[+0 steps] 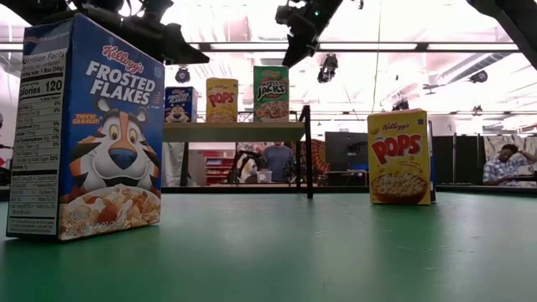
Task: Stack cereal on shelf
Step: Adjust the green cereal boxes on the shelf
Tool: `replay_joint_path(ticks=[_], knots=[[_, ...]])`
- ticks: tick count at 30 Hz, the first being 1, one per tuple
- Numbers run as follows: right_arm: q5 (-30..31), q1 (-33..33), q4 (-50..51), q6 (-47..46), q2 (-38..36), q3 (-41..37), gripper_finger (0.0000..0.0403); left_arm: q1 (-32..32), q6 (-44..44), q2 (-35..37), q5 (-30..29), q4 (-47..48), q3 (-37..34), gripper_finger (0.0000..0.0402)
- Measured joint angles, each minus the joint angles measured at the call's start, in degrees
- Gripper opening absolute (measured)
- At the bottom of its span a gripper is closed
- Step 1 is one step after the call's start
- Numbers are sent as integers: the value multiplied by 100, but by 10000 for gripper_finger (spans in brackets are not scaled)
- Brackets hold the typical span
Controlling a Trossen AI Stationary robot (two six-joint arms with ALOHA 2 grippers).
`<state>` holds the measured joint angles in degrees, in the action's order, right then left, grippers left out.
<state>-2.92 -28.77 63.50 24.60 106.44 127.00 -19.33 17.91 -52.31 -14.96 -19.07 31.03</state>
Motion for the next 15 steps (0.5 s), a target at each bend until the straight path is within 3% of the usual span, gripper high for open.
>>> replay_joint_path(ticks=[15], knots=[[-12, -342, -2155, 529, 423, -85, 9, 0, 0, 0, 0, -7, 0, 88]])
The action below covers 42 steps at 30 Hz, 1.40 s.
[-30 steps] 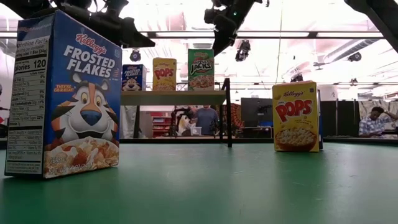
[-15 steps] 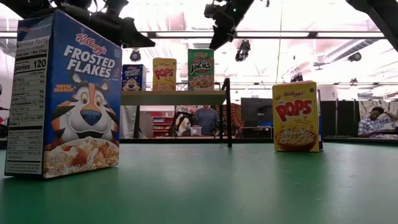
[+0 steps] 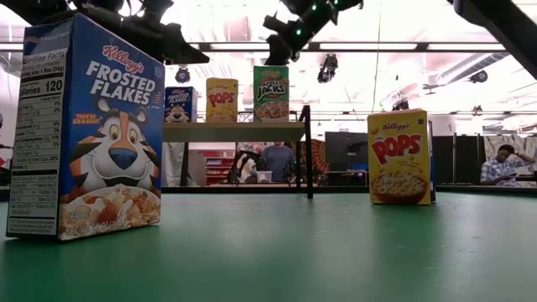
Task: Stack cereal on shelf
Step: Adjust the green cereal boxes on the shelf, then put the yellow cereal box on the shelf aligned with the other yellow cereal box
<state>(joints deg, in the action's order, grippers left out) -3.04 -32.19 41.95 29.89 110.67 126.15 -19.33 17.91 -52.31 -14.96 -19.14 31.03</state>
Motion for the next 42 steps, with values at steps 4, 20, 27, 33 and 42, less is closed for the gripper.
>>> replay_joint_path(ticks=[4, 20, 27, 33, 42], knots=[[-3, -93, -15, 24, 197, 0, 9, 0, 0, 2, 0, 16, 0, 88], [-3, -146, 114, 88, 229, -7, 9, 0, 0, 0, 0, 29, 0, 88], [-1, -93, 116, 72, 116, -7, 9, 2, -2, 0, 0, 30, 2, 88], [1, 108, 154, -16, -156, -7, 9, 2, -84, 1, 0, 33, 2, 88], [-251, 816, 1310, -415, -729, -7, 9, 354, -344, 28, 4, 53, 2, 88]])
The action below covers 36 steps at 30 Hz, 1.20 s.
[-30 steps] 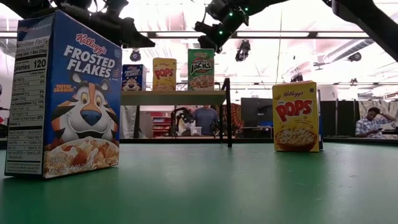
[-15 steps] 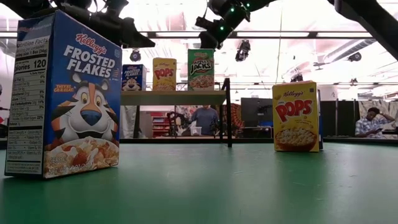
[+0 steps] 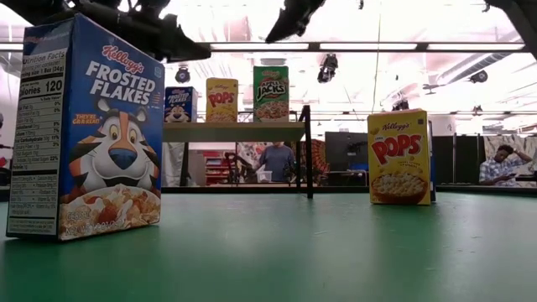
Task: Stack cereal on shelf
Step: Put the yellow cereal box on the shelf aligned with the other yellow cereal box
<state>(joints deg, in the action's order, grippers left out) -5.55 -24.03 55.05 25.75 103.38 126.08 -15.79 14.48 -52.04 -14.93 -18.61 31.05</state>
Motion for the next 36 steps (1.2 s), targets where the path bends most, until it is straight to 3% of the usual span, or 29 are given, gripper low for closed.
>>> replay_joint_path(ticks=[4, 13, 19, 21, 30, 36], knots=[[-369, 456, 758, -340, -96, -8, 9, 390, -15, 57, 1, 4, 20, 88], [-387, 1608, 2031, -1409, -150, -598, 9, 1214, -96, 349, -6, 488, 334, 88], [-290, 2148, 1980, -2452, -547, -1787, 9, 1539, -491, 556, -8, 1464, 703, 88], [52, 2335, 1867, -2844, -739, -2267, 9, 1596, -626, 570, -10, 1655, 758, 88], [1339, 3117, 984, -4349, -1975, -4329, 10, 1652, -927, 516, -10, 1859, 684, 88], [1471, 3204, 406, -5046, -2747, -5352, 50, 1652, -950, 436, -10, 1846, 675, 88]])
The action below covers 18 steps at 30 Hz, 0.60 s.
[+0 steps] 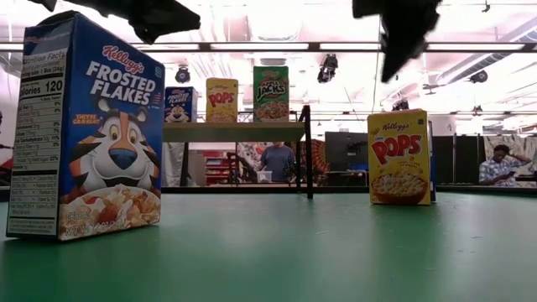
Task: Stack cereal on shelf
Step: Put the yellow cereal box on the shelf aligned with the other yellow cereal box
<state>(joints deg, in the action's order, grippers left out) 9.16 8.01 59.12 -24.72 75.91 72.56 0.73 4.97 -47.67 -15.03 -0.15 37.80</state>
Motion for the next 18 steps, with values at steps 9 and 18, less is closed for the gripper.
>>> replay_joint_path(ticks=[9, 18], knots=[[294, -2, -681, -138, -324, -1136, 204, 0, 32, -10, 0, 23, 0, 88], [578, -2, -894, -124, -320, -1476, 293, 0, 45, -10, 0, 21, 0, 88]])
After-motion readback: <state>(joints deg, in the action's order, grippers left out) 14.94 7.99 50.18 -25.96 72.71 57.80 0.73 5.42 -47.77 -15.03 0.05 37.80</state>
